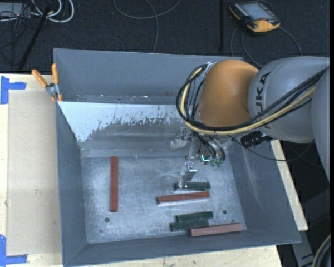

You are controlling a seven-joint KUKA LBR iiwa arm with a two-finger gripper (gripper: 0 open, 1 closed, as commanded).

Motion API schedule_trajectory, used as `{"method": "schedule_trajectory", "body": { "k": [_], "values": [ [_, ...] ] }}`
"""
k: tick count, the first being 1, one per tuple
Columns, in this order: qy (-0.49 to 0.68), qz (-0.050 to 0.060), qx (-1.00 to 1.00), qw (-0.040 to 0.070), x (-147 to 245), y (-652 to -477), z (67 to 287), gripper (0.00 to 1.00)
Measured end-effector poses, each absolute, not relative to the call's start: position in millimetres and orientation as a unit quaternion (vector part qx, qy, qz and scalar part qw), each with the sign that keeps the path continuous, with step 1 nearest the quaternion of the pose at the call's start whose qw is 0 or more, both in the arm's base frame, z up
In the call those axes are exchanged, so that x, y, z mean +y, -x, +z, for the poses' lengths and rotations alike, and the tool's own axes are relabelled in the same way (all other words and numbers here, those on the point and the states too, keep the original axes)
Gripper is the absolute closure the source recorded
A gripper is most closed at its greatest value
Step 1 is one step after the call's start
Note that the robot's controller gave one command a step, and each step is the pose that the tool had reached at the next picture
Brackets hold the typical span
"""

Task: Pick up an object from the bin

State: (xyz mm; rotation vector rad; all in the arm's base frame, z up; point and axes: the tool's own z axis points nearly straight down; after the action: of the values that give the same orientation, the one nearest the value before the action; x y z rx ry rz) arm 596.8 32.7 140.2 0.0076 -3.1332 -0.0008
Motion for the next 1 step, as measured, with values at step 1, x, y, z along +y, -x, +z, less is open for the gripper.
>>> {"method": "schedule_trajectory", "body": {
  "k": [1],
  "values": [
    [-0.002,0.000,-1.000,0.002,32.7,-597.6,143.1,0.00]
  ]
}}
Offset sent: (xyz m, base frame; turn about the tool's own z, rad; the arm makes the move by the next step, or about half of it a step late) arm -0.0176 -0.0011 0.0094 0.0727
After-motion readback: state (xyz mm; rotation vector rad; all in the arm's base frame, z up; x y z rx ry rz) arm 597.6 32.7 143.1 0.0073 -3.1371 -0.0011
